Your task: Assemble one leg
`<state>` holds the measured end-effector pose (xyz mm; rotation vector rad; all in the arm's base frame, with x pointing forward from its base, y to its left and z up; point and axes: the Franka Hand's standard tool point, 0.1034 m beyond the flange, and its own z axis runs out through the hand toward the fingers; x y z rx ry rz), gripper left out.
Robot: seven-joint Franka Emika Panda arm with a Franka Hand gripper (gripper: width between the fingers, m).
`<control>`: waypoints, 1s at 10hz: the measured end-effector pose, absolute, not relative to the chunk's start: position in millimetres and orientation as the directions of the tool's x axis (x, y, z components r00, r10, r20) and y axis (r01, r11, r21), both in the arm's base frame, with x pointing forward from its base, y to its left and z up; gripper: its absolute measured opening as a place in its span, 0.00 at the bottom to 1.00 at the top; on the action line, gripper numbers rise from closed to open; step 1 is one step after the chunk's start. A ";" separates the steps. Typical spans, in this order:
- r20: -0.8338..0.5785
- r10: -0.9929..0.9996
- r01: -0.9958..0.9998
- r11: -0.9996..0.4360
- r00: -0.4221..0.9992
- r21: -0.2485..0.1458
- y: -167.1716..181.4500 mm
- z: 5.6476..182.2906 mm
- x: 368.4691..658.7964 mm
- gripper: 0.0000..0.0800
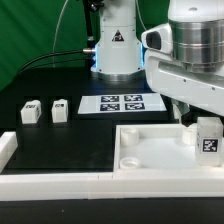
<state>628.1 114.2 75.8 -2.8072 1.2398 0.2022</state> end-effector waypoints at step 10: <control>-0.106 -0.244 -0.249 -0.967 0.964 -0.043 111.3 74.4 627.3 0.57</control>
Offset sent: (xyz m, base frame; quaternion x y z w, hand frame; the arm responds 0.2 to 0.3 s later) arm 0.0058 0.0026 0.0019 -0.0329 0.0209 -0.3125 0.9491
